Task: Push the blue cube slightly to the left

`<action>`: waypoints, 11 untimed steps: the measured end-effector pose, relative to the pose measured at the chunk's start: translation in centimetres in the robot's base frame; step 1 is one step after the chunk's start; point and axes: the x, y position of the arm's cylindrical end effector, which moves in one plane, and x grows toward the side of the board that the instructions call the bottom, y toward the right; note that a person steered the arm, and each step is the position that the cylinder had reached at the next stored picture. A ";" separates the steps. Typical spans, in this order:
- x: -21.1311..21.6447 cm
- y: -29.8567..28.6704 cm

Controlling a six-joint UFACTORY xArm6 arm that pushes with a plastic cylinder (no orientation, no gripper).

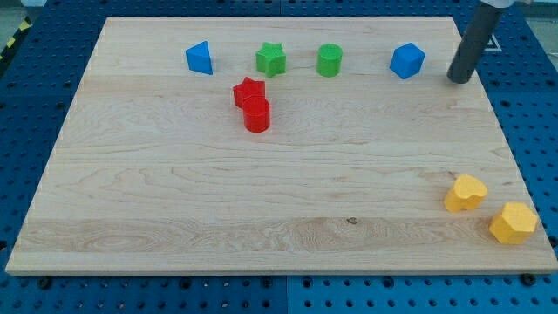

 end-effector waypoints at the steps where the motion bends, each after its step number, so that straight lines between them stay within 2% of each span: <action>1: -1.6 0.5; 2: -3.7 0.5; 3: -3.7 0.3; 5: -3.7 -5.2; 8: -3.7 -7.6; 10: -2.9 -5.2; 11: -0.7 -5.1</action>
